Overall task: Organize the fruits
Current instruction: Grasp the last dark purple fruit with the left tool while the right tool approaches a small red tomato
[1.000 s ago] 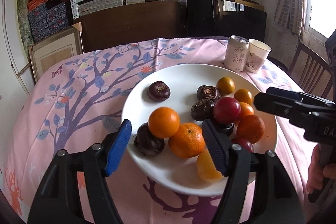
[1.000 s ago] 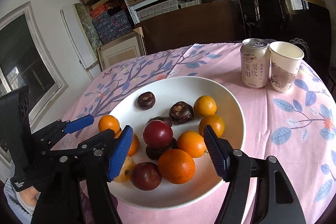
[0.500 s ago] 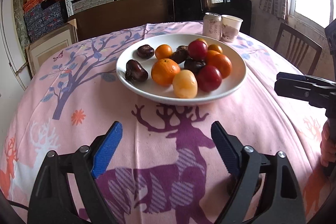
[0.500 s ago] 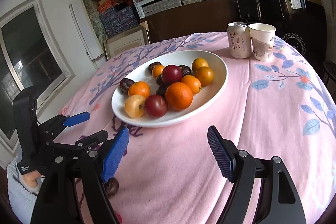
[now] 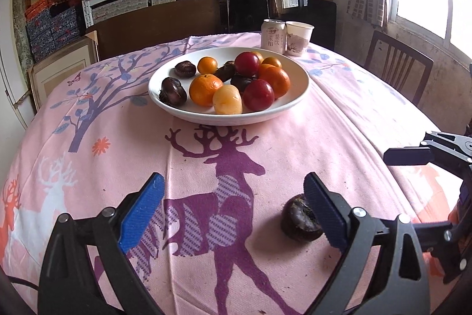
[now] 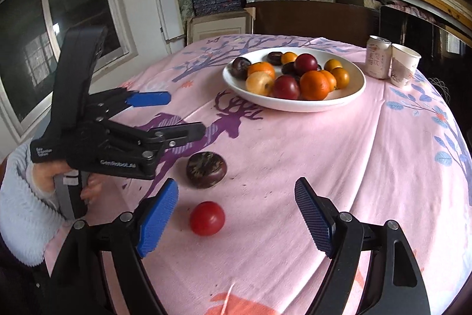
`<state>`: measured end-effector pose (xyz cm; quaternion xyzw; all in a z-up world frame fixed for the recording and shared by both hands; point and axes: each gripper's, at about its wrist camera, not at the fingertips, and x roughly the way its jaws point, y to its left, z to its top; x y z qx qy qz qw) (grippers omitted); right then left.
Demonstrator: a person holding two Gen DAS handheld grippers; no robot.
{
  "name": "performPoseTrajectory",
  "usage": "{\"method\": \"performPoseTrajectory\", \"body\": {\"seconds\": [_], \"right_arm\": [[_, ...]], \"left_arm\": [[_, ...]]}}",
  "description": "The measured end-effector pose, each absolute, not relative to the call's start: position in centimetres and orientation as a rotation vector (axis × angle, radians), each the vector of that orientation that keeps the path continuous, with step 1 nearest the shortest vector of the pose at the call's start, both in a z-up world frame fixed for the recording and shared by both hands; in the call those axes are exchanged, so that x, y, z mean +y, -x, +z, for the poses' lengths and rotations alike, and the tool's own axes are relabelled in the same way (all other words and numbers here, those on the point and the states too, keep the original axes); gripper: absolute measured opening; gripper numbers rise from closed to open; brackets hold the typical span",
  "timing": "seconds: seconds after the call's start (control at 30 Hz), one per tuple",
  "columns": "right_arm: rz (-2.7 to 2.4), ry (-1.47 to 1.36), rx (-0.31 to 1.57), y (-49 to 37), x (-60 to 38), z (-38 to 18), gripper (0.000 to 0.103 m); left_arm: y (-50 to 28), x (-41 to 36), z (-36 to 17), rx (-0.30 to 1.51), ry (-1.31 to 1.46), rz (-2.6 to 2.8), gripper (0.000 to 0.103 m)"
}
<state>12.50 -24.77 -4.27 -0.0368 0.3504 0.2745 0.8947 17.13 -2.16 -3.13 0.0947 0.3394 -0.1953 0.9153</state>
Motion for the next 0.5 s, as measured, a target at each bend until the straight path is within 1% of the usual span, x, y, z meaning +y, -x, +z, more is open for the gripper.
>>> {"method": "performPoseTrajectory", "body": {"seconds": [0.3,0.37,0.43,0.47,0.5], "right_arm": [[0.579,0.163,0.848,-12.3,-22.9,-5.8,0.082],[0.582,0.195,0.866,-12.3,-22.3,-6.1,0.081],[0.578,0.206,0.878,-12.3,-22.2,-6.3,0.075],[0.577,0.204,0.887,-12.5,-22.2,-6.4,0.072],[0.580,0.199,0.900,-12.6,-22.3,-6.6,0.066]], "left_arm": [[-16.5,-4.8,-4.4,0.748,-0.309,-0.460,0.093],[-16.5,-5.1,-4.6,0.762,-0.315,-0.476,0.093],[-16.4,-5.3,-4.8,0.775,-0.313,-0.500,0.087],[-16.4,-5.3,-4.8,0.780,-0.308,-0.516,0.082],[-16.3,-5.4,-4.9,0.786,-0.306,-0.531,0.078]]}}
